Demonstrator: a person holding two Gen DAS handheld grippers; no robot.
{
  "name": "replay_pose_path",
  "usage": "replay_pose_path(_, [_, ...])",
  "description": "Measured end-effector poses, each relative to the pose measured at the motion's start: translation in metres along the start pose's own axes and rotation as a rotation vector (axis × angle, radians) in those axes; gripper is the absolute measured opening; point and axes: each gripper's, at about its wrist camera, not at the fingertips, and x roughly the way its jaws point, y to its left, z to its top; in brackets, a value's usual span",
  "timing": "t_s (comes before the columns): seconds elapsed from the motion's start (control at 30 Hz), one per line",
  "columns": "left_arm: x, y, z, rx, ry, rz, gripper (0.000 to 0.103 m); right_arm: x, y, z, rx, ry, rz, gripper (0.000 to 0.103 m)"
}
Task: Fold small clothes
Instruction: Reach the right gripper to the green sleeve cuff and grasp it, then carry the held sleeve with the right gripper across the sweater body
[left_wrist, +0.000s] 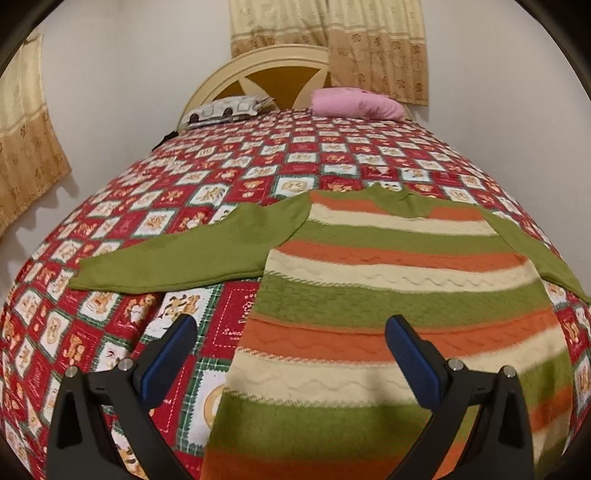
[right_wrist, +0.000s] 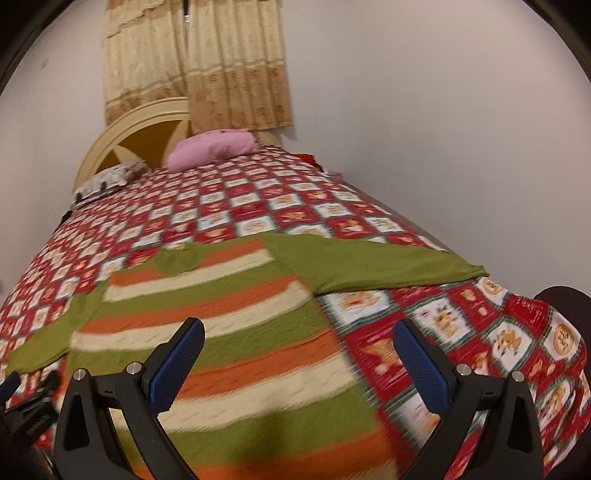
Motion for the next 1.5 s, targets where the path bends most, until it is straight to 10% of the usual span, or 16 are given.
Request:
replay_pose_path(0.23, [0.03,0.006,-0.002,-0.013,0.021,0.077,0.103,0.071,-0.118,0.02,0.256,0.093,-0.059,0.101])
replay_pose_path(0.6, [0.073,0.015,-0.017,-0.107,0.125,0.076,0.103,0.185,-0.294,0.02,0.722,0.26,-0.053,0.051])
replay_pose_path(1.0, [0.088,0.019,-0.019,-0.171,0.17,0.041,0.103,0.241,-0.338,0.024,0.86,0.246,-0.098,0.046])
replay_pose_path(1.07, [0.089,0.021,-0.019,-0.172,0.172,0.037,0.103,0.246,-0.34,0.027,0.818,0.25,-0.134,0.02])
replay_pose_path(1.17, [0.09,0.021,-0.019,-0.172,0.175,0.036,0.103,0.249,-0.347,0.027,0.811,0.253,-0.119,0.01])
replay_pose_path(1.5, [0.09,0.022,-0.02,-0.184,0.173,0.021,0.103,0.182,-0.284,0.092,0.545,0.088,-0.053,0.008])
